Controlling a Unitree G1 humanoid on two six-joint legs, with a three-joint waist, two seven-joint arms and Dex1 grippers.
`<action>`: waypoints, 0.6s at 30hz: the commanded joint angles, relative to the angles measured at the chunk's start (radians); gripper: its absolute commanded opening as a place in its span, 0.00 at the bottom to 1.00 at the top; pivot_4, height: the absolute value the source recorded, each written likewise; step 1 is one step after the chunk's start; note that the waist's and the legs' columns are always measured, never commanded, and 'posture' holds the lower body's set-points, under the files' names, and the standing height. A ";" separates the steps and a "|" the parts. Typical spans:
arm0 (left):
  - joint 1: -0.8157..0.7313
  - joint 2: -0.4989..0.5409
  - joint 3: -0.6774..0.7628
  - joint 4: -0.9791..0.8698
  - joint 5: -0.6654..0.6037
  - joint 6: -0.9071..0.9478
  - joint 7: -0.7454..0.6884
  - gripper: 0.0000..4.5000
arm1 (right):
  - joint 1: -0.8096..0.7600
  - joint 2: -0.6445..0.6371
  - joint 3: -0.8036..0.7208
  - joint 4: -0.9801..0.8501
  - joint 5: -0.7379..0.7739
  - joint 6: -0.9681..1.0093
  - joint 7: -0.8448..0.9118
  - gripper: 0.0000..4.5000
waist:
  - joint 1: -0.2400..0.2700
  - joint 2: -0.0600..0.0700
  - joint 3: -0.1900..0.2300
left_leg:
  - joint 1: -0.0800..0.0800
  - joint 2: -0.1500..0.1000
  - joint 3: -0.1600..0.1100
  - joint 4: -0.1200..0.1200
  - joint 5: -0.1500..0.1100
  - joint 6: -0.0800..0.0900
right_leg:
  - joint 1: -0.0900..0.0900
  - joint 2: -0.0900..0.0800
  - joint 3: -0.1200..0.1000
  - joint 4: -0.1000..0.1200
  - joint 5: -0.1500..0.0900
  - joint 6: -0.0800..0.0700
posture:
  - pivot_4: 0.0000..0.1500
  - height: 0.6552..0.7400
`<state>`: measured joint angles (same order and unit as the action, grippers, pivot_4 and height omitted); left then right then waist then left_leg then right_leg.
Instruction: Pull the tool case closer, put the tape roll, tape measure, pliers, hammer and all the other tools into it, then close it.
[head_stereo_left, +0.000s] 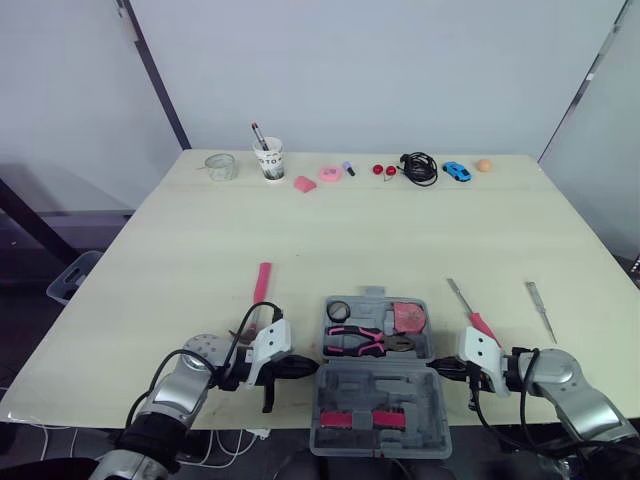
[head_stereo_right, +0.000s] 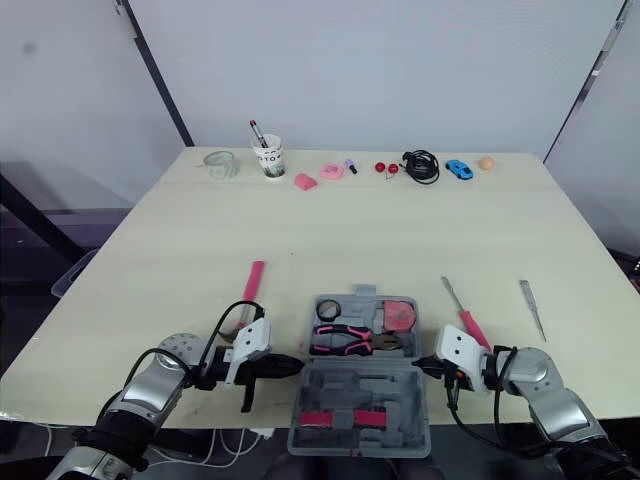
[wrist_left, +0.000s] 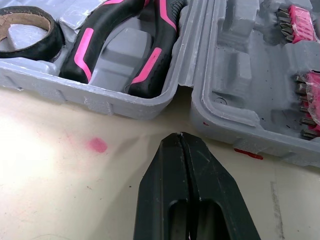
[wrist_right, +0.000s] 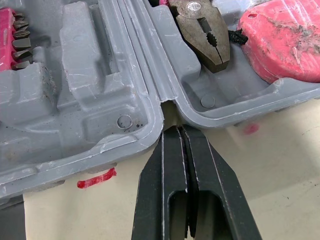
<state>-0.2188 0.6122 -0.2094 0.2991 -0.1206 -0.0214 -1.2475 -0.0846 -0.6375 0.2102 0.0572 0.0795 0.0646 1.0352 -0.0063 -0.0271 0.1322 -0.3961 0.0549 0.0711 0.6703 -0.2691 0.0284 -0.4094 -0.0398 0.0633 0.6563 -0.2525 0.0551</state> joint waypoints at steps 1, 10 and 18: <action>-0.005 -0.005 -0.023 0.025 0.025 0.003 0.008 0.01 | -0.008 0.006 0.006 -0.039 0.009 0.003 0.004 0.00 | 0.000 0.000 0.000 | 0.000 0.000 0.000 0.000 0.000 0.000 | 0.000 0.000 0.000 0.000 0.000 0.000 | 1.00 1.00; -0.022 -0.028 -0.047 0.019 0.029 0.014 -0.002 0.01 | -0.009 0.014 0.010 -0.047 0.006 0.013 0.003 0.00 | -0.001 0.000 0.000 | 0.000 0.000 0.000 0.000 0.000 0.000 | 0.000 0.000 0.000 0.000 0.000 0.000 | 1.00 1.00; -0.056 -0.049 -0.065 0.048 0.044 0.005 0.004 0.01 | -0.014 0.021 0.015 -0.041 0.000 0.014 0.002 0.00 | 0.001 0.000 0.000 | 0.000 0.000 0.000 0.000 0.000 0.000 | 0.000 0.000 0.000 0.000 0.000 0.000 | 1.00 1.00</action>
<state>-0.2719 0.5803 -0.2432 0.3329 -0.1020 -0.0134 -1.2541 -0.0855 -0.6245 0.2115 0.0544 0.0710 0.0851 1.0341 -0.0051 -0.0271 0.1321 -0.3960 0.0549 0.0710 0.6705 -0.2691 0.0284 -0.4094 -0.0393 0.0638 0.6567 -0.2526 0.0551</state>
